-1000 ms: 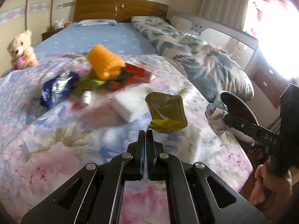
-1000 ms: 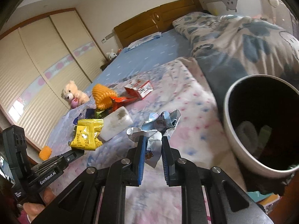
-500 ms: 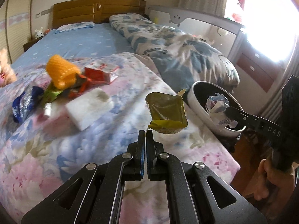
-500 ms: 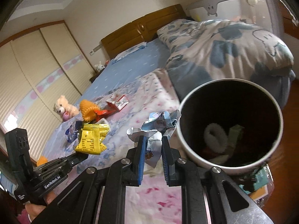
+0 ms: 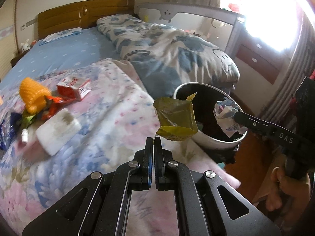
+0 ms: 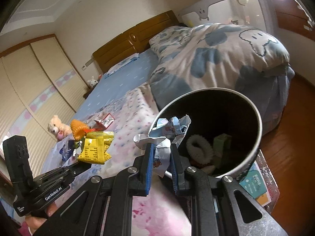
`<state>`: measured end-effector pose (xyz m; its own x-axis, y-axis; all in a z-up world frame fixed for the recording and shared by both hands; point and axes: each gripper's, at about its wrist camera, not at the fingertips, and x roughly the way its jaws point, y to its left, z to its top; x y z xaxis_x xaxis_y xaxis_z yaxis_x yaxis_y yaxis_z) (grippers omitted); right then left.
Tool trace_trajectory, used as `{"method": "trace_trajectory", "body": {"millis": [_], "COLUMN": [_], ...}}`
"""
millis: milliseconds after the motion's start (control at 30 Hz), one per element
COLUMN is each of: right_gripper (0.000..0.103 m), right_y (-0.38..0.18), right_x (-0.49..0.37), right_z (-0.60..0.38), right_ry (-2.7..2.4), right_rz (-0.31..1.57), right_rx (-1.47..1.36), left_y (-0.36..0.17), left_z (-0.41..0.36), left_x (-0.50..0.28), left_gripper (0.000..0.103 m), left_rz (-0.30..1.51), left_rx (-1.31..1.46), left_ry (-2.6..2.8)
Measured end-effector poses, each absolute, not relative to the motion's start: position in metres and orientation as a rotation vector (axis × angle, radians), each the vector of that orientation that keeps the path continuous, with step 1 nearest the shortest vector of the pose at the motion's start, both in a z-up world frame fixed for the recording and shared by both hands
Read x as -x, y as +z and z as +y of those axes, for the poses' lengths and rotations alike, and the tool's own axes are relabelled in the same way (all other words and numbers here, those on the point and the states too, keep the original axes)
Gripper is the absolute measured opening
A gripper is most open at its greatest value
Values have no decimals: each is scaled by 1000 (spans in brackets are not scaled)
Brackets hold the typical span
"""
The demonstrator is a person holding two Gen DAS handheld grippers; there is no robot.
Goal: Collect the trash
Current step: 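Carry the snack bag and foil wrapper with both tools over the bin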
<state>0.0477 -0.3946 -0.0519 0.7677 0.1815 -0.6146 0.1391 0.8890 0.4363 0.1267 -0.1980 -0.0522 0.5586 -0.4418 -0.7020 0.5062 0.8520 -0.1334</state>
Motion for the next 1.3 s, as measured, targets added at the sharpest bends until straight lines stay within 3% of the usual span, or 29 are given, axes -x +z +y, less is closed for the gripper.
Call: {"method": "trace_trajectory", "body": {"millis": [1200, 1300], "right_gripper": [17, 21], "right_y": [-63, -65], "right_x": [-64, -68], "right_z": [-453, -454], "right_ry": [-57, -64], "right_rz": [713, 724], "right_rx": [-520, -515], "left_y": [-61, -61], "left_z": [-294, -296], "left_x": [-151, -152], "left_gripper": [1, 3], "left_rz": [858, 868], "left_rx": [-193, -185], "left_ry": [-642, -645]}}
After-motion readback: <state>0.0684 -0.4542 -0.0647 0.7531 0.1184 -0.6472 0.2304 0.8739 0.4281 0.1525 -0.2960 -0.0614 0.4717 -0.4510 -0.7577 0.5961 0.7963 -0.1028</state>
